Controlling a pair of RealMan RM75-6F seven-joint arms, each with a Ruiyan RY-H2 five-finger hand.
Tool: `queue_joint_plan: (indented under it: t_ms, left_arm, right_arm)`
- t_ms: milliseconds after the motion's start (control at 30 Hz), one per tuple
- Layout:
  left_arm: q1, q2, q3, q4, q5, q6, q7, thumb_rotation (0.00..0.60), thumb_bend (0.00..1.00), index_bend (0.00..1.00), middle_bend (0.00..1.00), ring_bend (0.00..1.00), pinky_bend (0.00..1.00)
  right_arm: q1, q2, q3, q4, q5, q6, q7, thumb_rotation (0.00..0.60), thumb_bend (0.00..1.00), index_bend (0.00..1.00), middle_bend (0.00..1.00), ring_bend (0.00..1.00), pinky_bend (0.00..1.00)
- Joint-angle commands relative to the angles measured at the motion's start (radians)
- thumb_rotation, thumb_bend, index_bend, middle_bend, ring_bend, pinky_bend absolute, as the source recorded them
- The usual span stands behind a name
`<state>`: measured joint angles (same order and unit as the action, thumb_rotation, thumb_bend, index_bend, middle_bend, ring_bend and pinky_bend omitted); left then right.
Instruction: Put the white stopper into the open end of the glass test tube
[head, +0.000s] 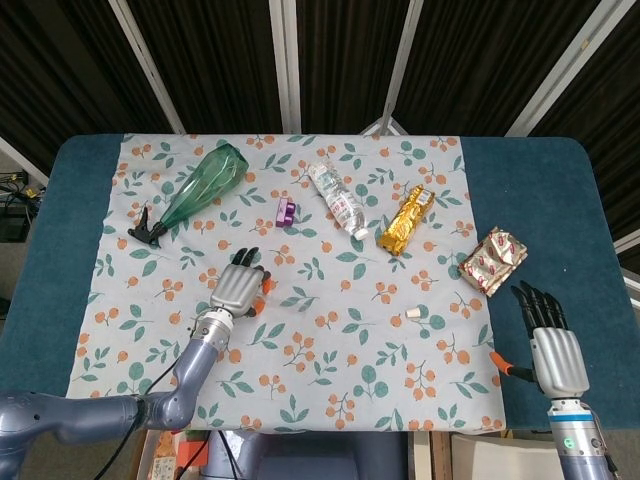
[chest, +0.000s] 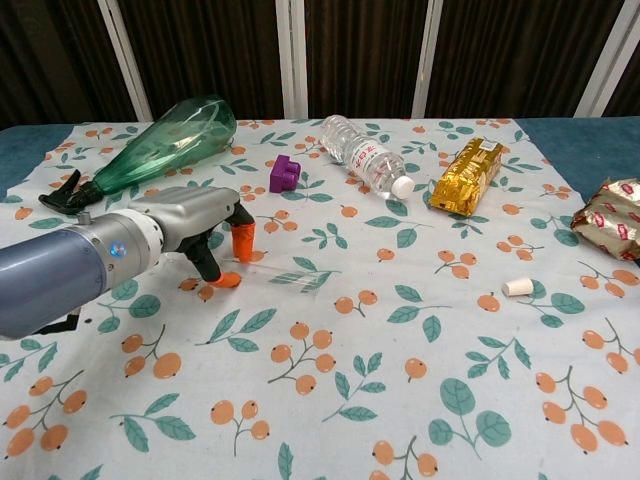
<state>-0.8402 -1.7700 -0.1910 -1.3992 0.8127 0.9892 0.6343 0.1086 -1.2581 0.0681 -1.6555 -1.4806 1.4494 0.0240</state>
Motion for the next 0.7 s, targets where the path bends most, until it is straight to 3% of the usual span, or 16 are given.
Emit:
queue_joint_plan:
  t_ms: [33, 700]
  left_arm:
    - [0.000, 0.003, -0.002, -0.003, 0.018, 0.003, -0.017, 0.600, 0.45, 0.61, 0.46, 0.04, 0.00]
    - [0.040, 0.068, -0.025, -0.046, 0.206, 0.044, -0.232, 0.600, 0.47, 0.65, 0.50, 0.05, 0.00]
  right_arm:
    - [0.000, 0.000, 0.000, 0.000, 0.000, -0.001, 0.000, 0.600, 0.15, 0.00, 0.00, 0.00, 0.00]
    - [0.003, -0.005, 0.001, -0.009, -0.002, -0.004, -0.029, 0.600, 0.15, 0.00, 0.00, 0.00, 0.00]
